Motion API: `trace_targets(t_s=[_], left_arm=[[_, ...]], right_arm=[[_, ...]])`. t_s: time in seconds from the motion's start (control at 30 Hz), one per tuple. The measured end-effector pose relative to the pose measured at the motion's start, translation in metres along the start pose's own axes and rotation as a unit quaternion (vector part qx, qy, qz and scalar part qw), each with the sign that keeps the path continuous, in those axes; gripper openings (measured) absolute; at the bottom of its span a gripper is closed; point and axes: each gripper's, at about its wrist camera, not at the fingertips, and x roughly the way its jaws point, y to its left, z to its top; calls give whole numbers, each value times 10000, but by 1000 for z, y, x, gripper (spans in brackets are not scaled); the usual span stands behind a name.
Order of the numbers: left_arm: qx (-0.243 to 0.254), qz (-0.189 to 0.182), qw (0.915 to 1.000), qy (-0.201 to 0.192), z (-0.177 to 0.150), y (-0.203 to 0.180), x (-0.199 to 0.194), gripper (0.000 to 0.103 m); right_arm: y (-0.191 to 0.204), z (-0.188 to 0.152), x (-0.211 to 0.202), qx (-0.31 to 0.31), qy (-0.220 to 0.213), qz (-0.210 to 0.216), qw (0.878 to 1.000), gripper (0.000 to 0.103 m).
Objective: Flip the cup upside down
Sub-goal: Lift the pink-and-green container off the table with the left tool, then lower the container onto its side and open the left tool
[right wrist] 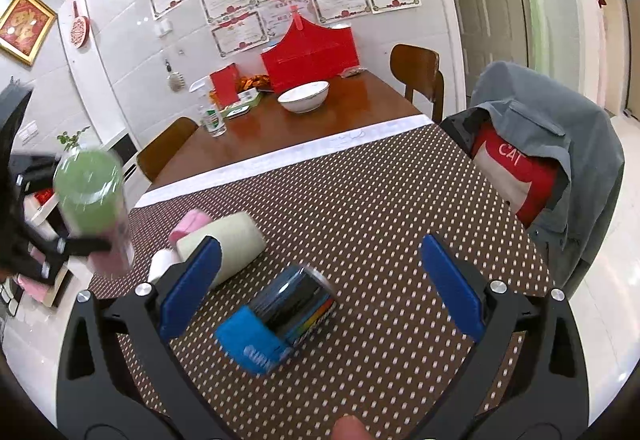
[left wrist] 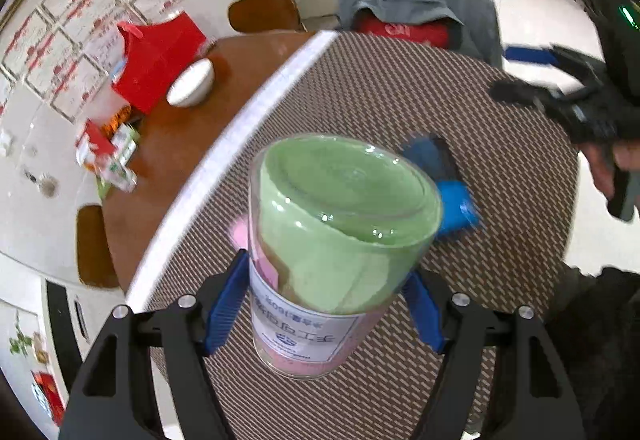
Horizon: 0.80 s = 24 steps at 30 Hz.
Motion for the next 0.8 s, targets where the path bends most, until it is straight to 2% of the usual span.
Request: trace_targets(t_s=[0.2, 0.3, 0.43, 0.67, 0.8], left_arm=[[-304, -401, 9982, 316, -48, -42, 24, 71], [-418, -593, 9968, 349, -60, -57, 34, 71], [-544, -723, 9952, 364, -66, -67, 44, 71], [-500, -664, 9959, 363, -59, -79, 52, 72], [-454, -703, 9953, 487, -56, -88, 66, 72]], right_arm=[[5, -20, -14, -35, 86, 40, 9999, 97], [5, -27, -20, -63, 130, 33, 9999, 97], [6, -37, -22, -112, 240, 34, 9996, 97], [8, -55, -10, -239, 488, -8, 9985, 97], [6, -62, -2, -253, 611, -32, 9978, 97]])
